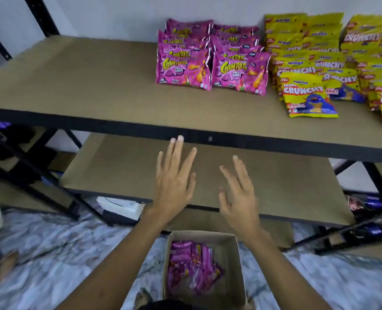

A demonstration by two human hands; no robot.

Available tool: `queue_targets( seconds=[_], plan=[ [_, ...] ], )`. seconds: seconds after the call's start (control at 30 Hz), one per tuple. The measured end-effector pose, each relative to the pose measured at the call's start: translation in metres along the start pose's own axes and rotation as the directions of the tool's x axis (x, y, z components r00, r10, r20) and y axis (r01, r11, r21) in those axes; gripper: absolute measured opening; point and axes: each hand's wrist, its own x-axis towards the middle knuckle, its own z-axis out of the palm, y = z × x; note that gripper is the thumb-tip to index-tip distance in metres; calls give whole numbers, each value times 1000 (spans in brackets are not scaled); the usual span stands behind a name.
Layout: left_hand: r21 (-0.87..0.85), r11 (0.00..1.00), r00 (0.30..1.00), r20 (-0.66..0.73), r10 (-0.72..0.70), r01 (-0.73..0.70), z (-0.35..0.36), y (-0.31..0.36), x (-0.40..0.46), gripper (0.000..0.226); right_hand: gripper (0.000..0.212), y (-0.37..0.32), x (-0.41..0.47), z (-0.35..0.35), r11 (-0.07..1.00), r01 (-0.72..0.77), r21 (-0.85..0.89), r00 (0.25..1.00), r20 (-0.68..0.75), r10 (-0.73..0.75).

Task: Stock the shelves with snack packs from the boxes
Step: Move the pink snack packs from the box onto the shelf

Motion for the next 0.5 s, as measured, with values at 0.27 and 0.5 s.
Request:
queue_targets(
  seconds=[0.27,0.5],
  plan=[
    [-50,845,631,689,-356,532,97,-34,-189,51,50,71,-154,69,784,-556,-276,515,625,586],
    [37,781,378,860,-342,623,226,-49,-290,38,31,193,-261,190,716,-608,-342,285,748,599]
  ],
)
